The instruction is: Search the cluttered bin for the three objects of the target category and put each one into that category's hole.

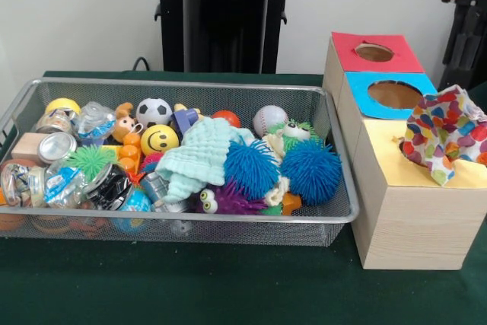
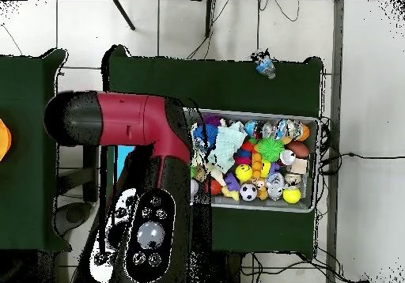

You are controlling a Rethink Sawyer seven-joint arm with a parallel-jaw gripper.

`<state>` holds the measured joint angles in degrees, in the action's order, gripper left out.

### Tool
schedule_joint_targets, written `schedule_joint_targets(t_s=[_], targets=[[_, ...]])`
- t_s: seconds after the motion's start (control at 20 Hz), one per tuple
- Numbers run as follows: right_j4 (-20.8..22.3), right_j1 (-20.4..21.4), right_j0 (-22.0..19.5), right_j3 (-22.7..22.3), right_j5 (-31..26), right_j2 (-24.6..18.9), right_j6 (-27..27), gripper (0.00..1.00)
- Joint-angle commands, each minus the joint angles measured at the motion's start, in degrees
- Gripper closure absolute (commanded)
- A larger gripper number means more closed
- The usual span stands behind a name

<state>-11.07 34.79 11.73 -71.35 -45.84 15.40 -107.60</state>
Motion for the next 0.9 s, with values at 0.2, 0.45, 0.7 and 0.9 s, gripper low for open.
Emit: schedule_joint_targets(t_s=[0.2, 0.45, 0.7, 0.9], targets=[[1.0, -4.7, -0.7, -6.1, 4.0, -3.7, -9.3, 1.00], [1.0, -5.4, -1.2, -6.1, 5.3, -4.0, -8.5, 1.00], [1.1, -5.7, -1.3, -6.0, 5.5, -4.4, -7.5, 1.00], [1.4, -6.2, 0.6, -4.1, 3.4, -2.2, -10.1, 1.00]])
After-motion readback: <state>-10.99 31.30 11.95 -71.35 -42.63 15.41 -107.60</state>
